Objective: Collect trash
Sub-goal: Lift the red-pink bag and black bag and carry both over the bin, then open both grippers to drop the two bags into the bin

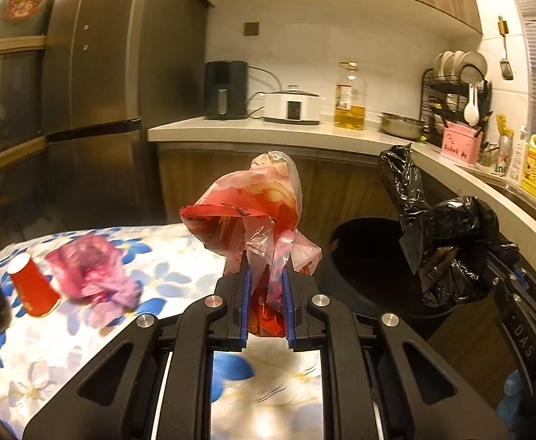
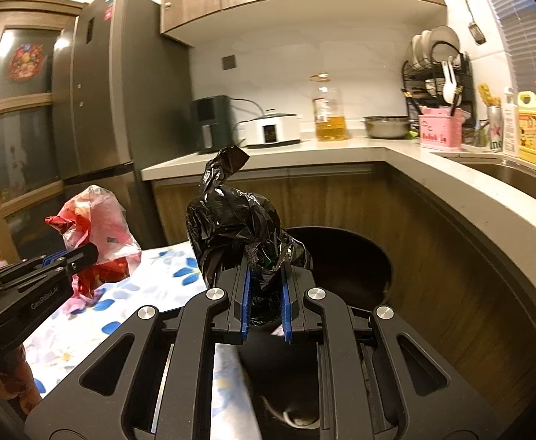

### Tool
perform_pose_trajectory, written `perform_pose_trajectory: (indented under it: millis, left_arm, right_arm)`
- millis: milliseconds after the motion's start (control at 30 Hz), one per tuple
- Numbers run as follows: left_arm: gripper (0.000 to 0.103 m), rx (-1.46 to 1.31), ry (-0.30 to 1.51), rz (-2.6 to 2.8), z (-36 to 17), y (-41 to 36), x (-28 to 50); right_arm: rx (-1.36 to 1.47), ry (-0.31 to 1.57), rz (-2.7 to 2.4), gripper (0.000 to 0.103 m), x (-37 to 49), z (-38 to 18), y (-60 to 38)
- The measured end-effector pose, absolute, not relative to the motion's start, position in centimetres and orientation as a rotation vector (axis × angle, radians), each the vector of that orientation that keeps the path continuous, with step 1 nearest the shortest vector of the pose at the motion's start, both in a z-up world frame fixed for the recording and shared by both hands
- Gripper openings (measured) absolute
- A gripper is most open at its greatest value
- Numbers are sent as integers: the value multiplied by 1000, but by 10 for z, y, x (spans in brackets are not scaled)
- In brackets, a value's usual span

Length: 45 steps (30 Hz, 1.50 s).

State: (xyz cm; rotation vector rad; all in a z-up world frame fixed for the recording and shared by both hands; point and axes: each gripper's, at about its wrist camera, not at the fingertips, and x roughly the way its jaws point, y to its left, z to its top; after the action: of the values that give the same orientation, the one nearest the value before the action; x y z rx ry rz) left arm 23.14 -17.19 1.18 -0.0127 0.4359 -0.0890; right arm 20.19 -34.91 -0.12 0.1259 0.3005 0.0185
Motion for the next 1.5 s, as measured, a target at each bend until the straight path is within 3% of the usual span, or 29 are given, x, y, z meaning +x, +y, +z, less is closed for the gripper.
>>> perform_pose_trajectory:
  millis: [833,1167,1333,1400,1500]
  left_arm:
    - [17,31,434,-252,1,-254,284]
    - [24,47,448,-271,-6,-265,296]
    - [30,46,461,-282,-10,-267,300]
    - [43,49,458,-283,-11,-267,301]
    - [52,49,454,-276,-11,-266,300]
  right_arm:
    - [146,310,-90,14,242,-12,-403]
    - [157,336,-87,15,259,-23,-409]
    - [156,362,-91,28,267,-30,-411]
    - [156,369,-96,35,268,-33,-412]
    - [161,367,-107,44,267,-35,-414]
